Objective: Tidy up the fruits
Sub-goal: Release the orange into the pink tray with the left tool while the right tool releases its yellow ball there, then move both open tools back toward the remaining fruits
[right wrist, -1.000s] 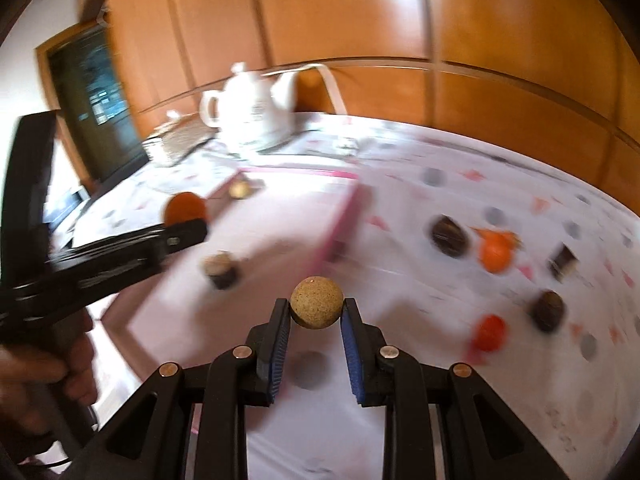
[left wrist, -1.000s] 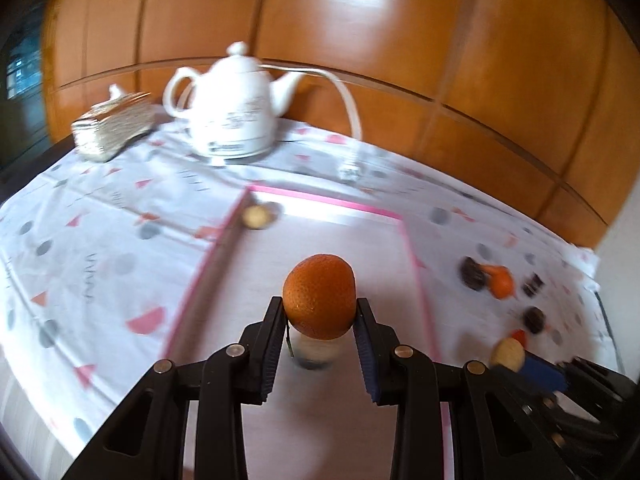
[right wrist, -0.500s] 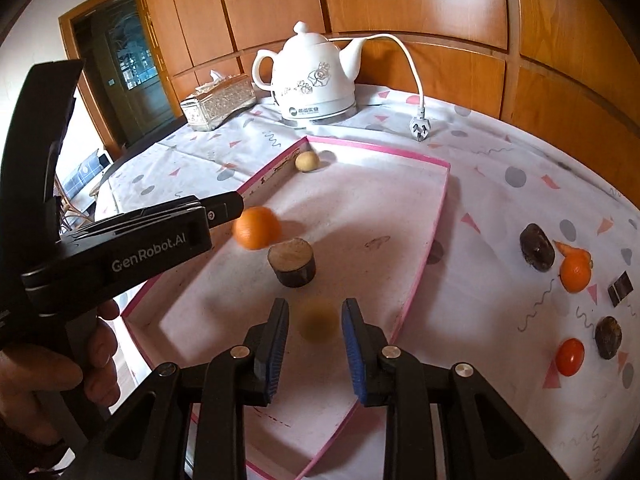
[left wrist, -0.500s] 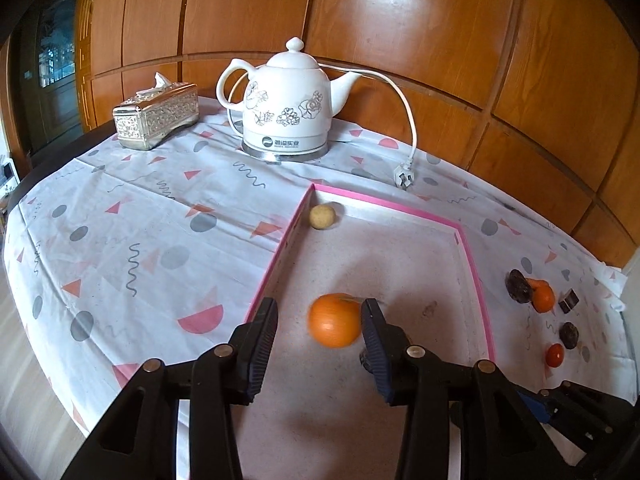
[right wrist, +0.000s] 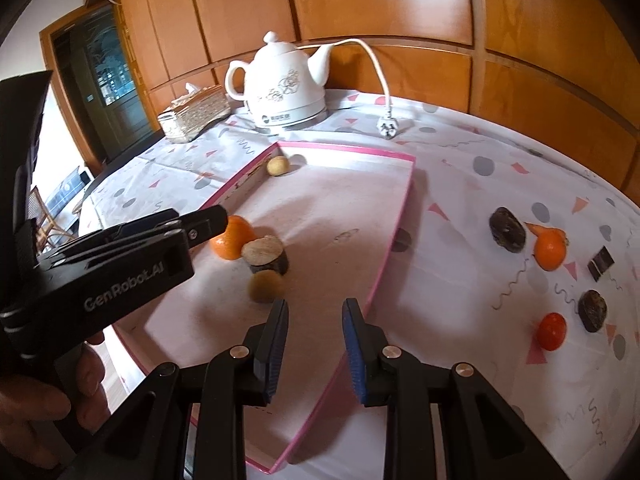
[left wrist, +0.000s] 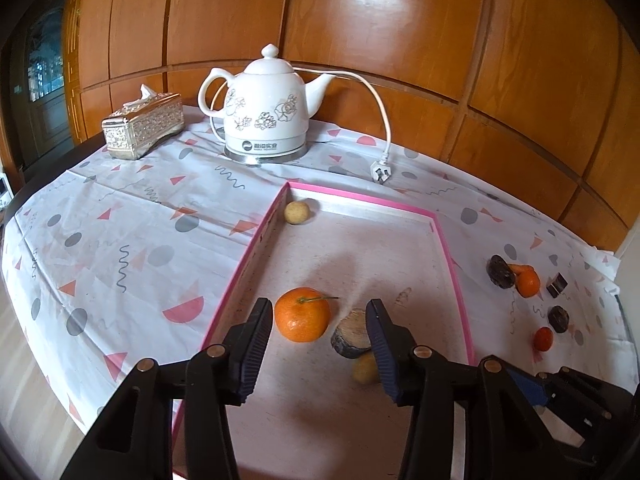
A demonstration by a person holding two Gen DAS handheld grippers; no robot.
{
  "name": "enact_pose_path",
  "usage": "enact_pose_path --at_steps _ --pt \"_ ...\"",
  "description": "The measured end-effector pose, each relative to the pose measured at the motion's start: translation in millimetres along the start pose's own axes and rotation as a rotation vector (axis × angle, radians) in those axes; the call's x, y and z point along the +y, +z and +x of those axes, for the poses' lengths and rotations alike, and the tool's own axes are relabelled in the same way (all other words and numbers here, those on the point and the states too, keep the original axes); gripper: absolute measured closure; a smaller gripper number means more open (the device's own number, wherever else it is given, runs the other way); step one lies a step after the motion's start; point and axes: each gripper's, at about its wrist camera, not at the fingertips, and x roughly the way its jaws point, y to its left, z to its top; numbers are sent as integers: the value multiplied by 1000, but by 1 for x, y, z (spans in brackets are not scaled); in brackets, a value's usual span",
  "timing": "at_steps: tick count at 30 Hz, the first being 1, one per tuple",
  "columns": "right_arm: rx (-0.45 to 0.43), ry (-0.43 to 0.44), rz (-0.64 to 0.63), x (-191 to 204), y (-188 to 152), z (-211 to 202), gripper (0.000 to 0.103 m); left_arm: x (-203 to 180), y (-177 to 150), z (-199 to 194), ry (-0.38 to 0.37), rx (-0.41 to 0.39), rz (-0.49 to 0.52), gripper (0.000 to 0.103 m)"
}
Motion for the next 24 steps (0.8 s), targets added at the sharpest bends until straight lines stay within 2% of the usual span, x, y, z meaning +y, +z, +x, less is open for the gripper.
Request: enact_pose_path --at_steps 12,24 --pt "-37 -76 62 -24 -5 -15 73 -21 -6 -5 -44 9 52 50" --pt "-41 -201 192 -77 -17 -28 73 -51 -10 -6 -104 24 134 49"
